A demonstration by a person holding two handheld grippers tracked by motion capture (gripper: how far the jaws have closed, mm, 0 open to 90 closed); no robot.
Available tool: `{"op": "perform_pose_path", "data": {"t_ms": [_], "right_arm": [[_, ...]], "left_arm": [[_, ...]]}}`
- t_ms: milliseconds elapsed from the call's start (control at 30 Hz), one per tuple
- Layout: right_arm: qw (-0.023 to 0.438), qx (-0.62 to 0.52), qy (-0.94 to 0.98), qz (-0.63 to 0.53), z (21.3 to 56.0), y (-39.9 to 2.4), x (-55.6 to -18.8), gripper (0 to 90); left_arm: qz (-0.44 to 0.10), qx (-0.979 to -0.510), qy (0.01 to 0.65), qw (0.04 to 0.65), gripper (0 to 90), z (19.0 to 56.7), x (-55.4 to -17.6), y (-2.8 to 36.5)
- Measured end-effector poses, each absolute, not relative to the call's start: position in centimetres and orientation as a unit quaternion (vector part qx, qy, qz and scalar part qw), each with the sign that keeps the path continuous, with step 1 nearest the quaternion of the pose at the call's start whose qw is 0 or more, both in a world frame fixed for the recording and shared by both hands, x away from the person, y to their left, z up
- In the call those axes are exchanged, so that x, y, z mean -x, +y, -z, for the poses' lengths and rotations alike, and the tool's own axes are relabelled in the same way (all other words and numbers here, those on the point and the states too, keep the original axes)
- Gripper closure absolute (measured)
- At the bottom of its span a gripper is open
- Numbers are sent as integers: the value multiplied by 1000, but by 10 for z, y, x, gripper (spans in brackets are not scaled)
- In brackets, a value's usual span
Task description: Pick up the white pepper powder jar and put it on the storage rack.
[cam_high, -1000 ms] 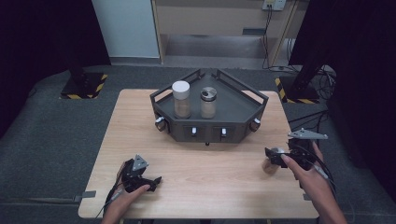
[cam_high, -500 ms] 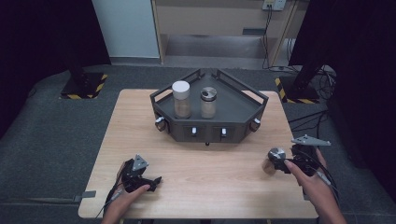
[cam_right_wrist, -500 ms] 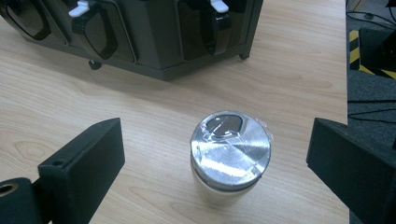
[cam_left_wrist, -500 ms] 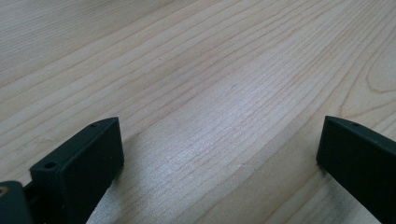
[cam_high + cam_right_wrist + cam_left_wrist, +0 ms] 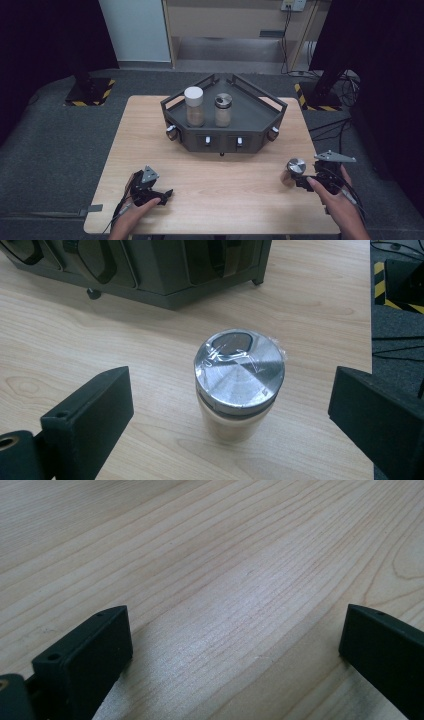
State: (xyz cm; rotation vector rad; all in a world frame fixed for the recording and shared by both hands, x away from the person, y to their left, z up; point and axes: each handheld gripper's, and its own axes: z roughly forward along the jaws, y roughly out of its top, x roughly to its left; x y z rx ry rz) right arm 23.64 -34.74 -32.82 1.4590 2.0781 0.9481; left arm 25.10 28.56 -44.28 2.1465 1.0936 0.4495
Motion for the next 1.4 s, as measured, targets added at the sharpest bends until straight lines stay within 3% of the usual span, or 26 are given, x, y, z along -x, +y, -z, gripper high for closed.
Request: {"op": "perform_pose_path", "data": {"t_ms": [1400], "right_arm": [[189, -548, 744, -332, 370, -357, -234, 42]], "left_arm": [[-172, -824, 420, 339, 0, 443, -251, 286]]}}
